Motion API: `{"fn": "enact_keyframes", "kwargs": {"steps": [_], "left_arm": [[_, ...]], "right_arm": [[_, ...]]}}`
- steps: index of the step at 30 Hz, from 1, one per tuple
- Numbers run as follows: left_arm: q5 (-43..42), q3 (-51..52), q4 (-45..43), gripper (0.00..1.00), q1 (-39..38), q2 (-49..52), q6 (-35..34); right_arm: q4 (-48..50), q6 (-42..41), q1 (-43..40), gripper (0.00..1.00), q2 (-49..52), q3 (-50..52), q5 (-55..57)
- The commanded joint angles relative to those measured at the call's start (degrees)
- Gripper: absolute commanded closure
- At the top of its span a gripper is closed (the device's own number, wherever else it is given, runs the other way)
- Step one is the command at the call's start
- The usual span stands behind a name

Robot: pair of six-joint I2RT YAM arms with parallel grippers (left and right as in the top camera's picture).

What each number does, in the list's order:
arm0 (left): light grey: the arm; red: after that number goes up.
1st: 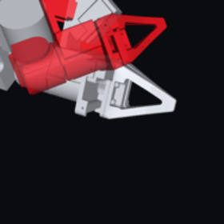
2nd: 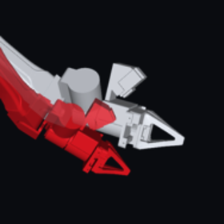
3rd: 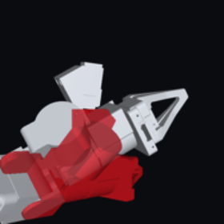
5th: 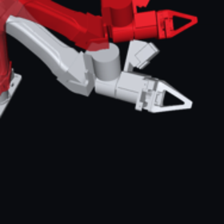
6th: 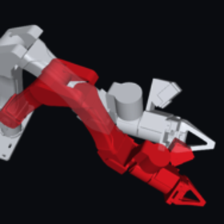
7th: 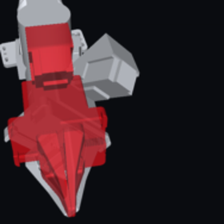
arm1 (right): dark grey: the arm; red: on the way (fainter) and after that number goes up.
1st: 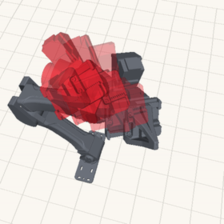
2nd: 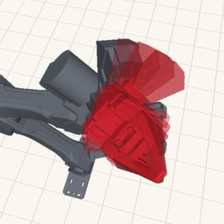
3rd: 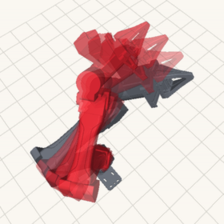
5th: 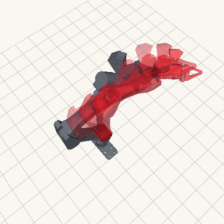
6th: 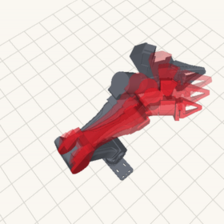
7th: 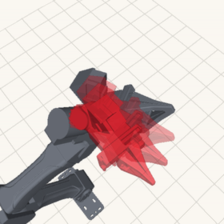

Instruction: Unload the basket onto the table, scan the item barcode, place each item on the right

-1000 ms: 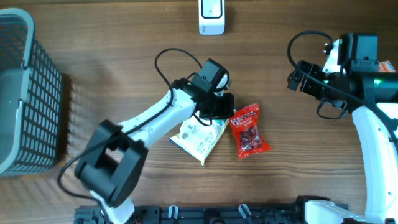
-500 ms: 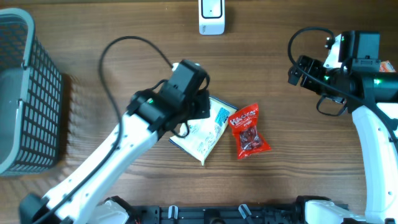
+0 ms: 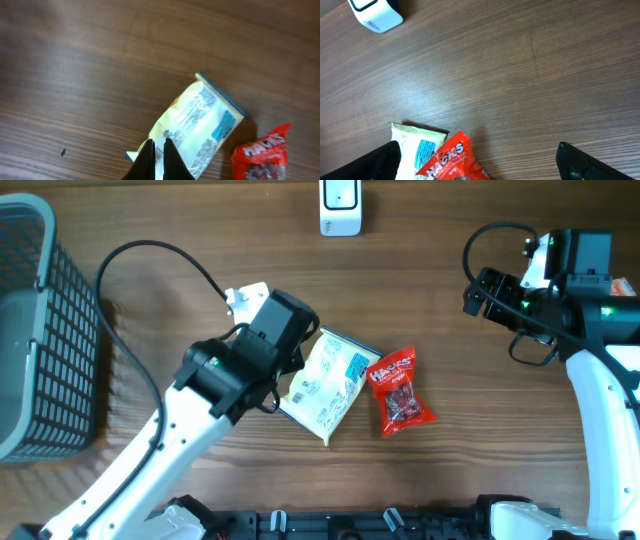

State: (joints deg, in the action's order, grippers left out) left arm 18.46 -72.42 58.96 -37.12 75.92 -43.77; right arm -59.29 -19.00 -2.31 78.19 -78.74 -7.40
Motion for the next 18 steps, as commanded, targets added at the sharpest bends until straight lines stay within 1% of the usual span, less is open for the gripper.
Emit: {"fn": "enact_keyframes", "kwargs": {"steps": [1, 3, 4, 5, 6, 7, 8, 9, 10, 11, 12, 18], "left_arm": [[-0.79, 0.00, 0.15, 0.96, -1.33, 5.92, -3.21], [-6.51, 0.00, -2.29, 0.96, -2.23, 9.53, -3.19], [-9.75, 0.00, -4.09, 0.89, -2.58, 11.43, -3.19], [-12.81, 0.02, -5.84, 0.74, -2.91, 13.18, -3.17], [-16.87, 0.02, -8.37, 0.42, -3.28, 15.82, -2.95], [-20.31, 0.02, -10.40, 0.20, -3.52, 18.03, -2.93], [-26.18, 0.02, -13.35, 0.06, -3.67, 20.76, -1.25], [-32.57, 0.04, -16.57, 0.00, -3.65, 23.15, 1.84], [-37.33, 0.04, -18.97, 0.00, -3.65, 24.76, 4.00], [-40.33, 0.04, -21.14, 0.00, -3.65, 26.43, 4.79], [-41.40, 0.04, -22.69, 0.00, -3.65, 27.76, 4.76], [-42.16, 0.04, -30.56, 0.00, -3.67, 33.97, 4.81]], "right_arm": [[0.11, 0.35, -0.13, 0.00, 0.26, -0.42, 0.98], [0.17, 0.35, -0.13, 0.00, 0.24, -0.44, 0.98], [0.15, 0.35, -0.13, 0.00, 0.24, -0.44, 0.98], [0.17, 0.35, -0.13, 0.00, 0.26, -0.42, 0.98], [0.13, 0.24, -0.13, 0.00, 0.24, -0.42, 0.98], [-0.02, -0.42, -0.13, 0.00, 0.24, -0.44, 0.98], [-0.61, -0.70, -0.13, 0.00, 0.26, -0.44, 1.01], [-0.83, -0.68, -0.13, 0.00, 0.26, -0.44, 1.01], [-0.85, -0.61, -0.13, 0.00, 0.26, -0.42, 1.01], [-0.92, -0.63, -0.13, 0.00, 0.26, -0.44, 1.01], [-0.94, -0.63, -0.13, 0.00, 0.26, -0.44, 1.01], [-1.03, -0.66, -0.13, 0.00, 0.26, -0.42, 1.01]]}}
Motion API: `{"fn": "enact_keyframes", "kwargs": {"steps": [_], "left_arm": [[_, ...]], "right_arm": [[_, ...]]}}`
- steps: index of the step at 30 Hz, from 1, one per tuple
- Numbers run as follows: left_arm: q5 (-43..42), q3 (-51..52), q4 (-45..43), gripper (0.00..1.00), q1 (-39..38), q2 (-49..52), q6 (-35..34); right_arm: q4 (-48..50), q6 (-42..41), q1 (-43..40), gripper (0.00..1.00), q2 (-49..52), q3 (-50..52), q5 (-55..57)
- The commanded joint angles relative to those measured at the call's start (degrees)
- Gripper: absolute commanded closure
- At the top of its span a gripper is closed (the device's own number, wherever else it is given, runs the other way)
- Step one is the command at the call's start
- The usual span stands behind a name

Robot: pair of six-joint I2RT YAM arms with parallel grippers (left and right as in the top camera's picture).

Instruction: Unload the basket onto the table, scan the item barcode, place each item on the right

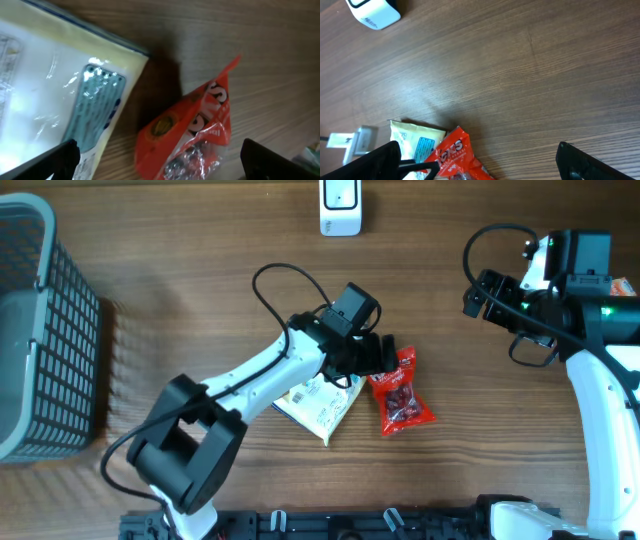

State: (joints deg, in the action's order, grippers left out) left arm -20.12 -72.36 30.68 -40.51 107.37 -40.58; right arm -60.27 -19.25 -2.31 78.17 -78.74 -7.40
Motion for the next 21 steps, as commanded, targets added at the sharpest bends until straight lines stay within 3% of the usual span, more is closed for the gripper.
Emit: {"fn": "enact_keyframes", "kwargs": {"steps": [1, 9, 11, 16, 17, 18, 21], "left_arm": [[-4.37, -0.02, -3.10, 0.00, -0.42, 3.15, 1.62], [-8.13, -0.02, -7.45, 0.00, -3.56, 5.73, 2.64], [-8.13, 0.00, -7.43, 0.08, -3.78, 5.77, 2.58], [-5.05, 0.15, -7.34, 0.37, -4.81, 6.05, -1.27], [-3.74, 0.15, -7.34, 0.38, -5.09, 6.25, -2.34], [-2.47, 0.15, -7.41, 0.36, -5.55, 6.54, -3.56], [-2.10, 0.15, -9.07, 0.14, -6.73, 8.07, -4.94]], "right_arm": [[-0.04, -0.42, -0.13, 0.00, 0.28, -0.42, 1.01], [-1.01, -0.46, -0.13, 0.00, 0.28, -0.42, 1.01], [-0.90, -0.46, -0.13, 0.00, 0.28, -0.42, 0.48], [-2.27, -0.44, -0.13, 0.00, 0.28, -0.42, -0.33], [-2.56, -0.44, -0.13, 0.00, 0.28, -0.42, -0.31], [-2.89, -0.42, -0.13, 0.00, 0.28, -0.42, -0.31], [-4.39, -0.37, -0.13, 0.00, 0.28, -0.42, -0.26]]}}
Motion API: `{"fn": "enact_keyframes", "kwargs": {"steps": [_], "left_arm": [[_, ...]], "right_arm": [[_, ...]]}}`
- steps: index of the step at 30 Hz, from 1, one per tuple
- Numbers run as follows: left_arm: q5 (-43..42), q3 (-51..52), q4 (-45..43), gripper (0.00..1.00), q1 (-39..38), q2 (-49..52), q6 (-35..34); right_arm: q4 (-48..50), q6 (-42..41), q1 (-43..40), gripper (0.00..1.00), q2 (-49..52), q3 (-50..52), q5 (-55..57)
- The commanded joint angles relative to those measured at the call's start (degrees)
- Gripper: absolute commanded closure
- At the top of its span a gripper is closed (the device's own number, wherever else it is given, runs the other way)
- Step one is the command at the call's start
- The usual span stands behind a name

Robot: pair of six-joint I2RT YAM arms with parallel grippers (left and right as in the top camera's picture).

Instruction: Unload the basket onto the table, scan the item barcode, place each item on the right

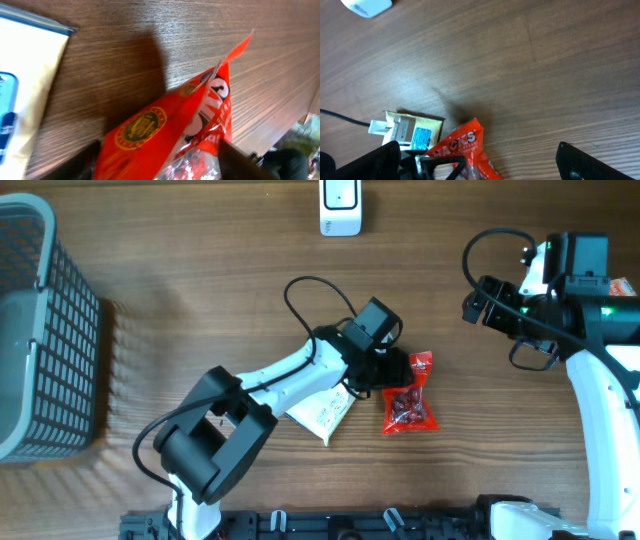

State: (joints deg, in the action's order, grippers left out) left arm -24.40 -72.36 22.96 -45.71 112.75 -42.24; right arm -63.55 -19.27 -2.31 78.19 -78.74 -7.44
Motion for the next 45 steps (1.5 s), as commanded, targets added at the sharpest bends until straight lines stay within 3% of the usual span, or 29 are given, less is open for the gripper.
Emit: {"fn": "enact_keyframes", "kwargs": {"steps": [1, 5, 10, 13, 21, 33, 36, 38, 45], "left_arm": [[2.19, 0.15, -2.16, 0.15, -1.88, 3.45, -3.28], [2.19, 0.13, -2.91, 0.25, -2.01, 4.50, -4.13], [2.78, 0.15, -2.82, 0.75, -2.01, 4.50, -4.13], [4.15, 0.13, -1.79, 0.96, -1.97, 4.50, -4.79], [5.20, -0.68, 4.85, 0.96, 1.01, -1.36, -5.16], [44.98, -12.76, 38.32, 0.96, 2.27, -22.84, -5.14], [62.51, -12.81, 45.99, 0.96, 2.51, -21.42, -6.71], [68.15, -12.79, 51.47, 0.96, 2.95, -18.32, -11.28], [65.44, -12.79, 51.32, 0.96, -1.22, -1.86, -13.81]], "right_arm": [[-2.49, -0.31, -0.15, 0.00, 0.35, -0.42, -0.07], [-6.67, -3.82, -0.87, 0.00, 1.51, 2.69, 6.23], [-2.58, -4.68, -4.13, 0.00, 2.62, 12.28, 2.40], [0.44, -3.67, -5.70, 0.00, 2.71, 16.33, -2.16], [1.38, -1.73, -5.66, 0.00, 2.71, 16.68, -2.86], [3.23, -1.73, -5.64, 0.00, 2.71, 16.68, -2.91], [3.28, -1.73, -5.64, 0.00, 2.71, 16.68, -2.93], [3.30, -1.73, -5.64, 0.00, 2.71, 16.68, -2.93], [3.48, -1.73, -5.64, 0.00, 2.71, 16.68, -2.93]]}}
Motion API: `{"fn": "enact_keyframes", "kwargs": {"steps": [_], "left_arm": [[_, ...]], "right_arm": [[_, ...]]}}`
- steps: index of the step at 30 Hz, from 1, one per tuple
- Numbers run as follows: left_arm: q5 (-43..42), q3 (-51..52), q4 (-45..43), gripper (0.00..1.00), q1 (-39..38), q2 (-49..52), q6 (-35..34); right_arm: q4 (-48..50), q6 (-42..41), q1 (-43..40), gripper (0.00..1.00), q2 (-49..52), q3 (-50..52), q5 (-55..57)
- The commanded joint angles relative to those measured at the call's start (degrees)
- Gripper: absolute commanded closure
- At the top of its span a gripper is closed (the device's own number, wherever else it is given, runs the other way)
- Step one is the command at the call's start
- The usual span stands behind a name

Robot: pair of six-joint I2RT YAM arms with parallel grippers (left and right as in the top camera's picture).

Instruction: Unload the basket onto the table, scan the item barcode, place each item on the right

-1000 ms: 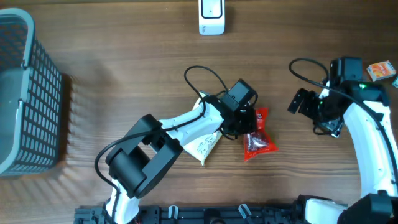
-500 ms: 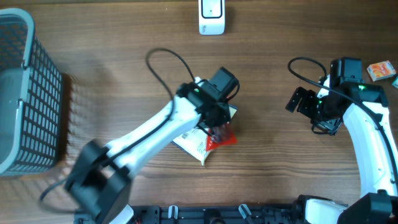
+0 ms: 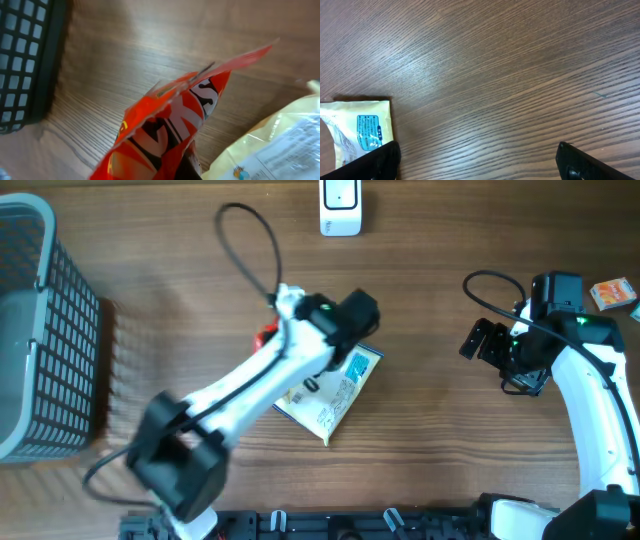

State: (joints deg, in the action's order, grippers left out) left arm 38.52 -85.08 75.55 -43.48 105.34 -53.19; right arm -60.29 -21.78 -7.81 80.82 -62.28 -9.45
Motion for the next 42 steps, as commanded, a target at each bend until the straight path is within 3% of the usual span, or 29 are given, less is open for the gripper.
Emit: {"fn": "enact_keyframes", "kwargs": {"steps": [1, 6, 7, 8, 9, 12, 16, 20, 23, 25, 29, 32, 34, 37, 42], "left_arm": [[0.96, -0.07, -2.73, 0.96, -5.07, 8.15, -2.82], [-6.99, -0.07, -5.99, 0.92, -8.52, 14.14, -2.82], [-8.55, -0.07, -6.29, 0.86, -8.55, 14.14, -2.82], [-9.75, -0.09, -6.60, 0.69, -8.55, 13.99, -2.80], [-10.64, -0.13, -6.62, 0.62, -8.41, 13.84, -2.80], [-13.70, -0.76, -6.51, 0.49, -8.37, 12.81, -2.75], [-20.35, -4.57, -6.56, 0.46, -8.37, 10.32, -2.54], [-27.34, -7.78, -8.07, 0.44, -8.37, 5.46, 3.02], [-28.02, -9.38, -7.96, 0.17, -7.96, 0.68, 3.52], [-28.02, -9.44, -7.23, 0.07, -6.36, -3.21, 3.52], [-28.41, -9.44, -3.82, 0.02, 1.60, -12.48, 3.23], [-28.68, -9.44, 0.13, 0.00, 13.77, -20.74, 2.99], [-28.68, -9.44, 2.62, 0.00, 19.69, -23.43, 2.99], [-28.65, -9.44, 7.54, 0.00, 28.96, -25.44, 3.04], [-28.65, -9.42, 9.60, 0.00, 34.58, -24.92, 3.06]], "right_arm": [[0.24, 0.81, -0.13, 0.00, 0.09, 0.22, -0.92], [0.22, 0.83, -0.13, 0.00, 0.09, 0.22, -0.90], [0.28, 0.83, -0.15, 0.00, 0.09, 0.22, -0.90], [0.31, 0.81, -0.13, 0.00, 0.09, 0.22, -0.92], [0.31, 0.79, -0.13, 0.00, 0.09, 0.22, -0.94], [0.50, 0.76, -0.13, 0.00, 0.09, 0.22, -0.92], [0.52, 0.81, -0.13, 0.00, 0.09, 0.22, -0.92], [0.55, 0.79, -0.13, 0.00, 0.09, 0.22, -0.92], [0.55, 0.79, -0.13, 0.00, 0.09, 0.22, -0.94], [0.46, 0.81, -0.13, 0.00, 0.09, 0.22, -1.01], [0.28, 0.81, -0.13, 0.01, 0.09, 0.22, -6.84], [2.45, 7.78, 0.81, 0.00, 0.09, 0.22, -25.79], [3.85, 9.75, 2.78, 0.00, 0.09, 0.22, -31.98], [6.97, 6.67, 9.97, 0.00, 0.09, 0.85, -29.38], [16.39, 2.49, 22.05, 0.00, 1.51, 3.37, -25.88]]}}
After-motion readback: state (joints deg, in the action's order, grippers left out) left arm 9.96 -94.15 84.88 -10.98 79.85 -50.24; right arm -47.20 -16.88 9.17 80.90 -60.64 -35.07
